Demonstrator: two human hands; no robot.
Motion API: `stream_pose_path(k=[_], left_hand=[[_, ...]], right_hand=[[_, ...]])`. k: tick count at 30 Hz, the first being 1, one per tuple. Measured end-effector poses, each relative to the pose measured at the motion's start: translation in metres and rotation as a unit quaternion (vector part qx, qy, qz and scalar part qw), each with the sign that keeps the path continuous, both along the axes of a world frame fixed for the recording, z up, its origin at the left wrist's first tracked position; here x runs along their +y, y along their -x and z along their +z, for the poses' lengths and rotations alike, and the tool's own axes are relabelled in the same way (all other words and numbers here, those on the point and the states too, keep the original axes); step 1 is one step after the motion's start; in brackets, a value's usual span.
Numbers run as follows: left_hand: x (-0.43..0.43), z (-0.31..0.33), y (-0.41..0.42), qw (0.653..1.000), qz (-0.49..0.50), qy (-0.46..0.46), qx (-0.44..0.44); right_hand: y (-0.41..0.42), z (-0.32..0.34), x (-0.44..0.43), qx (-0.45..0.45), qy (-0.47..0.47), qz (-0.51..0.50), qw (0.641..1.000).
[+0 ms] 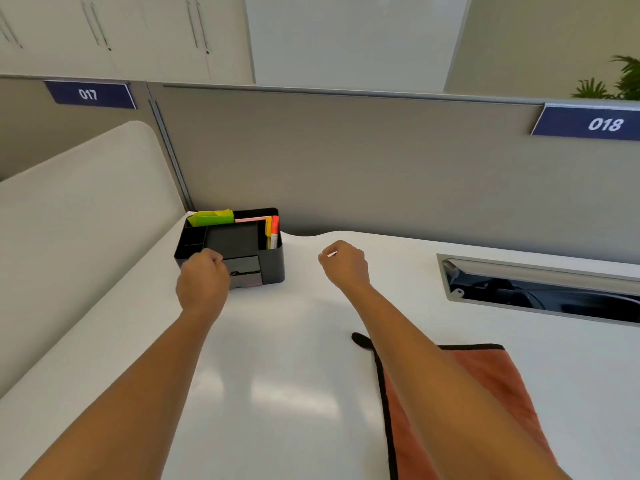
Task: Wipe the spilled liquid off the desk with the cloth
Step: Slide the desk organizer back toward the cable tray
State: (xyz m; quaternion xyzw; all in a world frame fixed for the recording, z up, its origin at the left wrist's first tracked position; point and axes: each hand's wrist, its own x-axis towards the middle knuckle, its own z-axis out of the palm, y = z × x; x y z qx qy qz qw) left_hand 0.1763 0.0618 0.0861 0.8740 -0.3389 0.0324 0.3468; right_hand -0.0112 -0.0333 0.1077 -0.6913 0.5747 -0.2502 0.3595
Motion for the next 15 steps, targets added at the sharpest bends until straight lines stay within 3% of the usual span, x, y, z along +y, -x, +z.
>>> stream_pose_path(k=[3, 6, 12, 15], left_hand=[[-0.009, 0.002, -0.037, 0.999, 0.017, 0.017, -0.037], [-0.021, -0.003, -0.068, 0.998, 0.051, 0.015, -0.016], [-0.035, -0.013, -0.096, 0.983, 0.102, -0.017, 0.15], [-0.039, -0.013, -0.102, 0.977, 0.111, -0.02, 0.183]], right_hand=[[-0.046, -0.002, -0.015, 0.008, 0.007, 0.018, 1.0], [-0.082, -0.012, -0.03, 0.013, -0.003, 0.03, 0.999], [-0.115, -0.031, -0.043, 0.044, -0.027, 0.041, 0.998], [-0.12, -0.032, -0.043, 0.045, -0.013, 0.03, 0.998]])
